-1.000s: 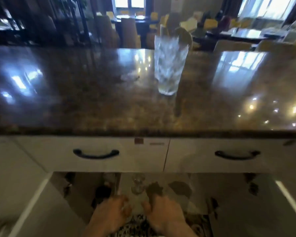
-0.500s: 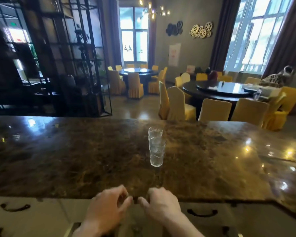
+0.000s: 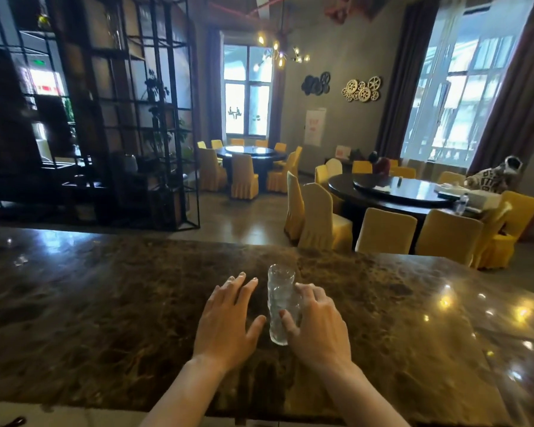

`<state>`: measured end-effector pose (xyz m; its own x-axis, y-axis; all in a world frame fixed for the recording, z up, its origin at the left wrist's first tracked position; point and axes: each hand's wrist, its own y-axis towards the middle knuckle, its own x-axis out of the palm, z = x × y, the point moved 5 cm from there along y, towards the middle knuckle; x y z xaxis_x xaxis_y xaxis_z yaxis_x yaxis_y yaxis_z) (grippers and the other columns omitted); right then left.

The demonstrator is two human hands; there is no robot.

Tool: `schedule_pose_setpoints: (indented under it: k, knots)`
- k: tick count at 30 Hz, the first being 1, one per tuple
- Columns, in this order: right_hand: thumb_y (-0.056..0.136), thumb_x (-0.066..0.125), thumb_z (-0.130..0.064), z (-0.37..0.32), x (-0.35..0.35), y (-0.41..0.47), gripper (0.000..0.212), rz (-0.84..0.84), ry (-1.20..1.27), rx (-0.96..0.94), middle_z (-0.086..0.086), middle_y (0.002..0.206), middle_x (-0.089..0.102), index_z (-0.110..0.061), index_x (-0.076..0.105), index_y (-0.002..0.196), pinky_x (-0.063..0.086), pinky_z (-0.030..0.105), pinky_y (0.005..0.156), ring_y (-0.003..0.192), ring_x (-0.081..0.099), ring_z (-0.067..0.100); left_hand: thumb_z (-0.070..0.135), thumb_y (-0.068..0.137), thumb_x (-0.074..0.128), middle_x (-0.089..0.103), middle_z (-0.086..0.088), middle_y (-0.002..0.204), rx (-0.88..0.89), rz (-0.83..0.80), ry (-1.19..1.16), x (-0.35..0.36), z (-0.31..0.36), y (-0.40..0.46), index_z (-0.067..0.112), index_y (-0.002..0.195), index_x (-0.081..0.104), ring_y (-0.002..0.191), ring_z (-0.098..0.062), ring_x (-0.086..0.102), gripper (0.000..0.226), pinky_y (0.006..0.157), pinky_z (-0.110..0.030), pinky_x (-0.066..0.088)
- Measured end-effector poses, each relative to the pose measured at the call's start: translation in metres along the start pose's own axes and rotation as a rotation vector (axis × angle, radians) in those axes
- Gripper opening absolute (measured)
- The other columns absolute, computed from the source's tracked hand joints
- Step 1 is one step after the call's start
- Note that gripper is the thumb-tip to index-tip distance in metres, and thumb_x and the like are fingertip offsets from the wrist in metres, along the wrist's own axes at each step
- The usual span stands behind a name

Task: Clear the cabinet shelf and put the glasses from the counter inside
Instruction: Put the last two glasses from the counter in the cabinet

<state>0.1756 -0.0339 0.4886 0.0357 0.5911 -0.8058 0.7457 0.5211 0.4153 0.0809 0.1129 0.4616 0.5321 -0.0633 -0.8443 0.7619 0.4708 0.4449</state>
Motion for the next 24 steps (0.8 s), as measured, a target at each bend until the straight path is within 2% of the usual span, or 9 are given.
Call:
schedule_pose_setpoints:
  k: [3,8,10,15,20,24]
  knots:
    - [0.088,0.061,-0.059,0.013,0.014,0.013,0.080,0.018,0.002,0.036,0.001,0.162,0.030,-0.030,0.027,0.154,0.042,0.038,0.114,0.147,0.033,0.020,0.061,0.091,0.052,0.005,0.007,0.167,-0.029,-0.019,-0.037,0.018,-0.018,0.023,0.041,0.156,0.007,0.155,-0.016,0.005,0.081,0.124,-0.036,0.005]
    - [0.082,0.065,-0.065,0.029,0.052,0.024,0.098,-0.035,0.005,0.100,0.000,0.168,0.013,-0.035,0.007,0.156,0.035,0.036,0.118,0.153,0.020,0.019,0.058,0.087,0.061,0.002,0.008,0.167,-0.063,-0.109,-0.130,0.058,-0.045,0.058,0.043,0.155,0.001,0.155,-0.018,0.010,0.092,0.125,-0.040,0.015]
    - [0.079,0.068,-0.065,0.033,0.067,0.029,0.104,-0.045,0.018,0.133,-0.002,0.168,0.010,-0.037,0.004,0.157,0.037,0.035,0.116,0.153,0.020,0.017,0.057,0.084,0.065,0.001,0.010,0.166,-0.070,-0.146,-0.174,0.075,-0.051,0.075,0.045,0.154,0.000,0.154,-0.019,0.014,0.096,0.124,-0.042,0.021]
    - [0.075,0.071,-0.068,0.042,0.099,0.042,0.113,-0.074,0.027,0.198,-0.003,0.168,0.007,-0.038,-0.001,0.157,0.039,0.034,0.114,0.153,0.019,0.016,0.058,0.078,0.073,0.001,0.010,0.165,-0.049,-0.225,-0.240,0.114,-0.060,0.119,0.047,0.153,-0.001,0.153,-0.020,0.018,0.106,0.121,-0.044,0.026]
    - [0.073,0.079,-0.058,0.052,0.125,0.053,0.121,-0.103,0.075,0.265,-0.005,0.167,0.007,-0.040,-0.007,0.156,0.038,0.035,0.116,0.153,0.018,0.015,0.055,0.073,0.080,0.005,0.009,0.166,-0.002,-0.314,-0.302,0.149,-0.057,0.156,0.047,0.153,-0.002,0.152,-0.023,0.022,0.114,0.120,-0.047,0.029]
    - [0.071,0.085,-0.048,0.062,0.140,0.059,0.124,-0.113,0.119,0.334,-0.012,0.159,0.020,-0.040,-0.005,0.155,0.048,0.030,0.105,0.141,0.040,0.012,0.056,0.066,0.085,0.019,0.009,0.164,0.043,-0.396,-0.393,0.170,-0.049,0.174,0.049,0.153,0.000,0.150,-0.021,0.028,0.122,0.118,-0.046,0.034]
